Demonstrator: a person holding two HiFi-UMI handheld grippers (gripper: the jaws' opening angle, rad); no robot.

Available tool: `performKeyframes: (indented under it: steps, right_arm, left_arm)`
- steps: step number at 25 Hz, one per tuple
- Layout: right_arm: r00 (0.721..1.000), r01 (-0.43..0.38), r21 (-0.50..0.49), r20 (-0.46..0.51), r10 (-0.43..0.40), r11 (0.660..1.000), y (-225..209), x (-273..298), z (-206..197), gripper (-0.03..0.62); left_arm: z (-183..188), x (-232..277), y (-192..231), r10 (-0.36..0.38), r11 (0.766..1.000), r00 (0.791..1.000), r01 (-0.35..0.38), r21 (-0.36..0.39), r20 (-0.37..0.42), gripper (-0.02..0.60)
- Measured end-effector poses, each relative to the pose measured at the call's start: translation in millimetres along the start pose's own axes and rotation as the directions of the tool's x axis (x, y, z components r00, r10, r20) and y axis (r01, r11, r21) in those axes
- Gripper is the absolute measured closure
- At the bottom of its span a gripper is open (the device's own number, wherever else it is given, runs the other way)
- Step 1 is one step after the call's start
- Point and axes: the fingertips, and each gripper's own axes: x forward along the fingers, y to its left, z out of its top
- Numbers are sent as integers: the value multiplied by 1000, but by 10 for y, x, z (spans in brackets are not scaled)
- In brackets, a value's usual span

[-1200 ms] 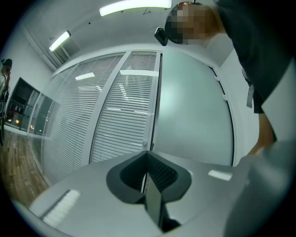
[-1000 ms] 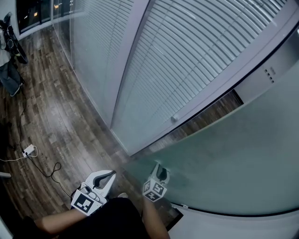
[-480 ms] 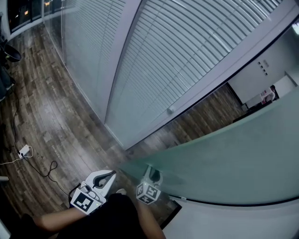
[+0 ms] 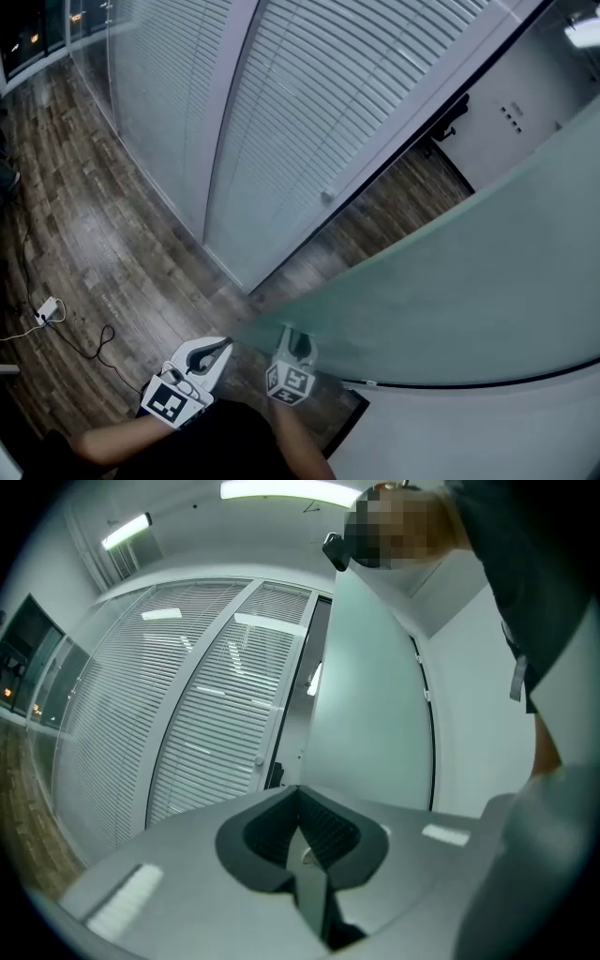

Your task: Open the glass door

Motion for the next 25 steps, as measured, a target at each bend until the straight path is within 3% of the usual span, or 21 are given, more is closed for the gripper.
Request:
performKeyframes:
  steps: [6,16,20,25]
  right_arm:
    - [1000,-29,11,9,28,1000,117,-244,-143,462]
    - [996,-89,4,-2,89,996,288,-702,-207,461]
    - [996,-93,5,-5,93,996,352,-898,-231,461]
    - [995,-95,20,-6,95,995,395,-1174,-328,457]
  left_arm:
    - [-104,-489,-179,36,999,999,-36,11,-6,581]
    - [-219,-1319,-888,-29,1000,998,29,-1,-57,581]
    - [-152,-1619,-1052,-56,998,998,58,36,-37,581]
    - [-222,-1770,-1090,-72,996,994,76,43,-83,581]
